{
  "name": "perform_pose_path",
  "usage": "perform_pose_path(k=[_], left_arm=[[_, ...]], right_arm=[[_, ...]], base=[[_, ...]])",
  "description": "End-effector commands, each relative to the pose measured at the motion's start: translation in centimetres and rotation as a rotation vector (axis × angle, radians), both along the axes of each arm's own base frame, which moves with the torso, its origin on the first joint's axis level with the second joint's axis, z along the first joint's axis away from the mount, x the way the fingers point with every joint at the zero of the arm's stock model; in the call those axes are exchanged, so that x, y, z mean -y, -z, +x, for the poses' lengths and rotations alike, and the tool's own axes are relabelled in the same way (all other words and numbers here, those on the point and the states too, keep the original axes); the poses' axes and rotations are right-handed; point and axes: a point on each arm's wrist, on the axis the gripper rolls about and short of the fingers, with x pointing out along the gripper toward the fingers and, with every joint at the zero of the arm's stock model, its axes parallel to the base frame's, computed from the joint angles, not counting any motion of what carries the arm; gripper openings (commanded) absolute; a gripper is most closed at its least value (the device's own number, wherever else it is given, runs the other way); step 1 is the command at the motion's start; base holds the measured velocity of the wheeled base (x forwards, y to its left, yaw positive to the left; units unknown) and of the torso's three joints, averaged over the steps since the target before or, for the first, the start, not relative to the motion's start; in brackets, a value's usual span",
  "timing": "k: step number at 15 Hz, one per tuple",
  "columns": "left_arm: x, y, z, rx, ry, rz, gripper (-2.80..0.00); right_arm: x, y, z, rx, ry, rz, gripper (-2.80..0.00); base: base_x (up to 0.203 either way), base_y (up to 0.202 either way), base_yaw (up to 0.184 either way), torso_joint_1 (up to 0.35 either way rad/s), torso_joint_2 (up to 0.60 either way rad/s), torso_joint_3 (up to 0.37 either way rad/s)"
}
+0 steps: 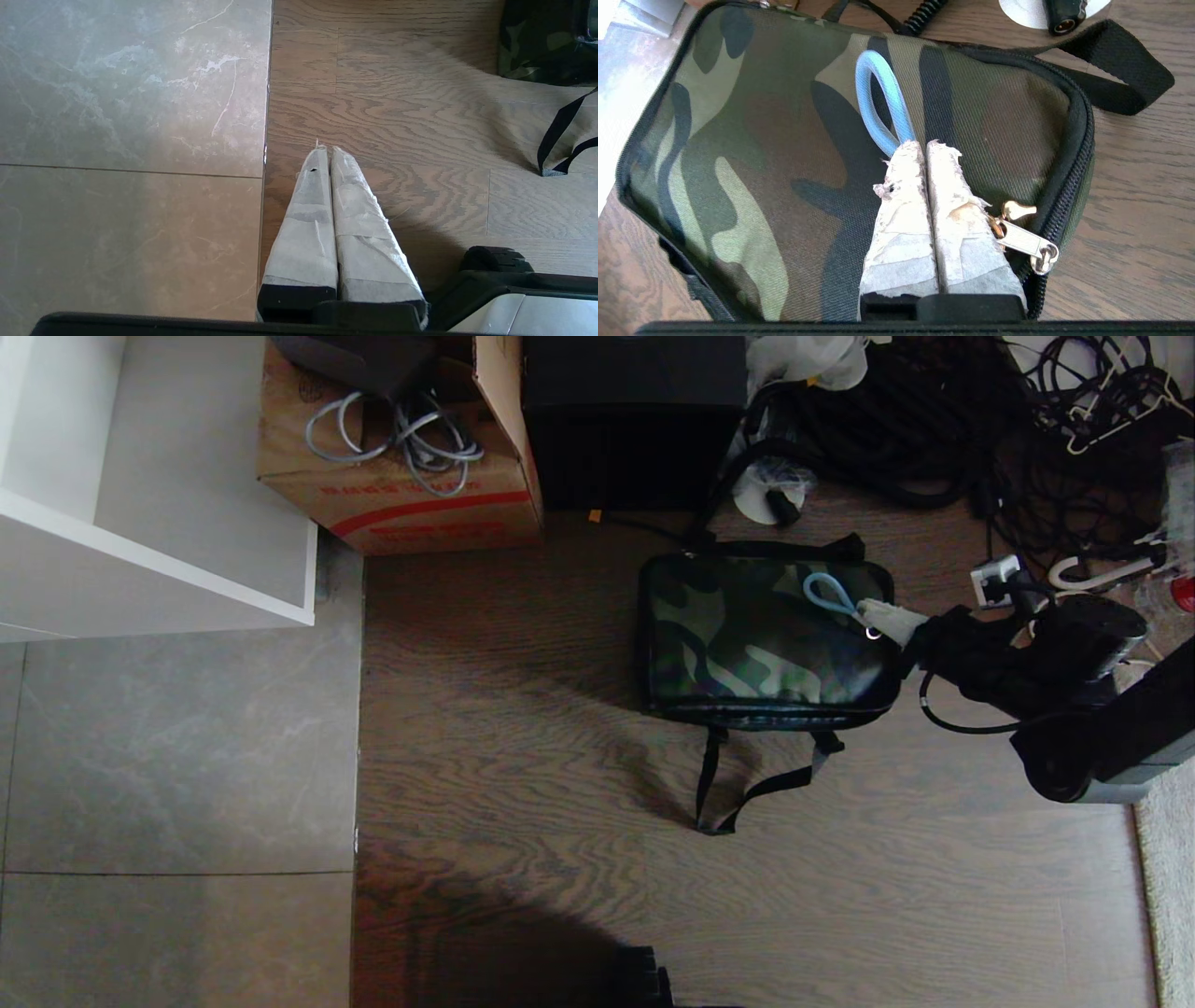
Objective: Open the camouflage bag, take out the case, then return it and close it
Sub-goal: Open the top of the storage box
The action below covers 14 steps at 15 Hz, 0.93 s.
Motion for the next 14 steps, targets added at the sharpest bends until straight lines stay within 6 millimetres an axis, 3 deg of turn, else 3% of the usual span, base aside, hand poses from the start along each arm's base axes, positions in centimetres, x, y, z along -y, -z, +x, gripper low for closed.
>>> perform_pose_path(k=[1, 3, 4, 11, 14], left_arm=[[0.0, 0.2, 0.0, -0.005, 0.000, 0.000, -2.80], [0.0, 0.2, 0.0, -0.005, -0.002, 0.000, -2.80], [0.0, 0.2, 0.0, -0.005, -0.002, 0.000, -2.80], [0.0, 0.2, 0.0, -0.005, -0.001, 0.000, -2.80], [0.0, 0.2, 0.0, -0.005, -0.002, 0.000, -2.80]], right_arm=[[0.0, -1.0, -0.5, 0.027, -0.004, -0.004, -2.80], [-0.1, -0.7, -0.8, 0.032, 0.006, -0.029, -2.80], [-0.1, -0.5, -0.8, 0.041, 0.013, -0.056, 0.00], [-0.3, 2.1, -0.1, 0.110, 0.035, -0.190, 0.00], [-0.6, 2.1, 0.3, 0.138, 0.031, -0.193, 0.00]], base=[[0.000, 0.000, 0.000, 0.000, 0.00, 0.000], [0.000, 0.000, 0.000, 0.000, 0.00, 0.000], [0.000, 0.000, 0.000, 0.000, 0.00, 0.000], [0.000, 0.000, 0.000, 0.000, 0.00, 0.000], [0.000, 0.000, 0.000, 0.000, 0.00, 0.000]])
